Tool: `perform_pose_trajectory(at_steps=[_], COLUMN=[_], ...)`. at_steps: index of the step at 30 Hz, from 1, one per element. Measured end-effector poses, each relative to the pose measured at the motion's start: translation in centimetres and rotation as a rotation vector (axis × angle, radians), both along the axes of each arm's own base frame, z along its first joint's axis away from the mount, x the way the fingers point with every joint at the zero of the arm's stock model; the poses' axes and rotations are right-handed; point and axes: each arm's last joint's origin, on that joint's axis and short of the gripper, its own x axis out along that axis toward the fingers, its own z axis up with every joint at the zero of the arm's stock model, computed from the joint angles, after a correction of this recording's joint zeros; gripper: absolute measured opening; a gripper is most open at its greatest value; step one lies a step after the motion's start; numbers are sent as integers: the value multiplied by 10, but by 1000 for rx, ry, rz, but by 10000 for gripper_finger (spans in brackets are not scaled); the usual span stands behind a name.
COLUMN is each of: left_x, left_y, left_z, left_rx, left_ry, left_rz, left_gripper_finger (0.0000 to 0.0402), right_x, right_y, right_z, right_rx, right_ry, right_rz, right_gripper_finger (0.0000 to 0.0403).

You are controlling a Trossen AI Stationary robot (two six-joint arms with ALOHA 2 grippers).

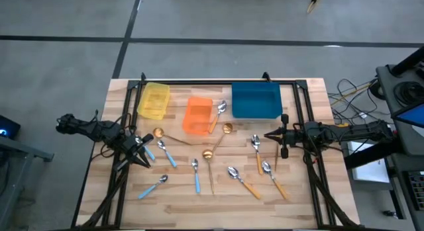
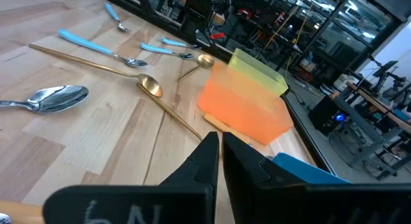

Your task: Sort silverware by color (type)

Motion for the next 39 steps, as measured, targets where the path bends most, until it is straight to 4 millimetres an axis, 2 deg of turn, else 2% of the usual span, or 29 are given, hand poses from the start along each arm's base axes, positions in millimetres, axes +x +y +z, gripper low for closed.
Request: perform_pose_trajectory(at_steps=[21,23,26,30,32,34,36,39], left_x=[0,0,0,1,0,-2,-5,-10], left_y=[0,0,0,0,0,0,2,3], left_z=[0,0,0,8,18,32,44,55], left_rx=[0,6,75,229,180,42,-106,-198], left_ry=[0,-4,-63,-288,-381,-441,-483,-564], left_rz=[0,-1,-10,-21,-5,9,6,0], left_gripper_finger=[4,4,4,4,4,4,4,4], right_x=[0,0,0,0,0,1,2,0], right_y=[0,0,0,0,1,2,2,1], right_z=[0,0,0,0,2,10,20,35], right_rx=[1,-52,-153,-146,-82,22,218,507], right_ry=[0,3,8,7,-20,-106,-210,-373], right_rz=[0,10,30,29,33,49,34,43], right_gripper_finger=[13,13,13,13,13,13,13,13])
